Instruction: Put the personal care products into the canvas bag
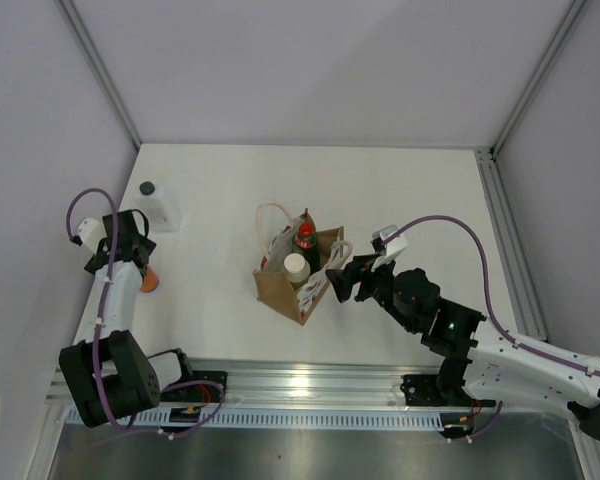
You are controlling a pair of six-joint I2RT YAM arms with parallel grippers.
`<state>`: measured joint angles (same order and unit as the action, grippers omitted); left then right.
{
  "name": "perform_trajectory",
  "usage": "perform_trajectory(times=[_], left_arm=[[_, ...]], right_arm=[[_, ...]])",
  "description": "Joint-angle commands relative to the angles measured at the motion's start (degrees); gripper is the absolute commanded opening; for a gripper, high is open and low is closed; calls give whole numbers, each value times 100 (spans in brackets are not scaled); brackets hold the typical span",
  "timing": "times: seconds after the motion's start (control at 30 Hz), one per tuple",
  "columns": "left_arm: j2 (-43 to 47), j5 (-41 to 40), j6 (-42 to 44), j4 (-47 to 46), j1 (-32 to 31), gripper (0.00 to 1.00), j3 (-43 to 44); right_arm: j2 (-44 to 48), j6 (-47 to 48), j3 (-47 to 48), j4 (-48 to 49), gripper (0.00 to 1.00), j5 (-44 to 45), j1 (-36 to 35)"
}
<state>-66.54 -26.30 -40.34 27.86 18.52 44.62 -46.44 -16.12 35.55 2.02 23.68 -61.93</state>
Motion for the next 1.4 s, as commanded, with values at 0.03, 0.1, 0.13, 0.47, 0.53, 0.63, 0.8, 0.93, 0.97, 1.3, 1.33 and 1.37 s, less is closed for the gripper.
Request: perform_trajectory(times=[0.03, 0.1, 0.13, 0.47, 0.53, 0.63, 0.8, 0.93, 0.97, 1.3, 1.33, 1.37], left_arm=[[54, 11, -106, -421, 72, 84, -41], [1, 29, -80, -465, 64, 82, 11], [-60, 64, -27, -526, 64, 74, 3], [9, 608, 8, -816, -24, 29, -234], [80, 548, 244, -852, -303, 17, -200], [10, 39, 631, -475, -1066, 2, 248], [-209, 2, 826, -149, -2096, 1, 688], [-289, 345, 887, -123, -2388, 1, 636], [-324, 389, 922, -114, -2467, 1, 627], [-176, -269, 1028, 424, -3864, 1, 655], [-79, -279, 1028, 370, -4074, 1, 592], [18, -279, 1010, 361, -4172, 1, 461]], right_arm=[[12, -58, 136, 220, 77, 66, -21], [12, -40, 145, 202, 77, 75, -21], [12, -40, 145, 211, 77, 66, -21], [47, -23, 154, 167, 77, 84, -21], [73, -23, 163, 176, 77, 75, -29], [73, -14, 154, 176, 77, 84, -21], [82, 12, 172, 141, 77, 198, -21], [161, 4, 163, 132, 77, 198, -21], [170, 30, 163, 132, 77, 216, -21], [196, -14, 163, 123, 78, 216, -21], [205, -5, 163, 114, 78, 242, -21], [214, 3, 154, 114, 78, 260, -21]])
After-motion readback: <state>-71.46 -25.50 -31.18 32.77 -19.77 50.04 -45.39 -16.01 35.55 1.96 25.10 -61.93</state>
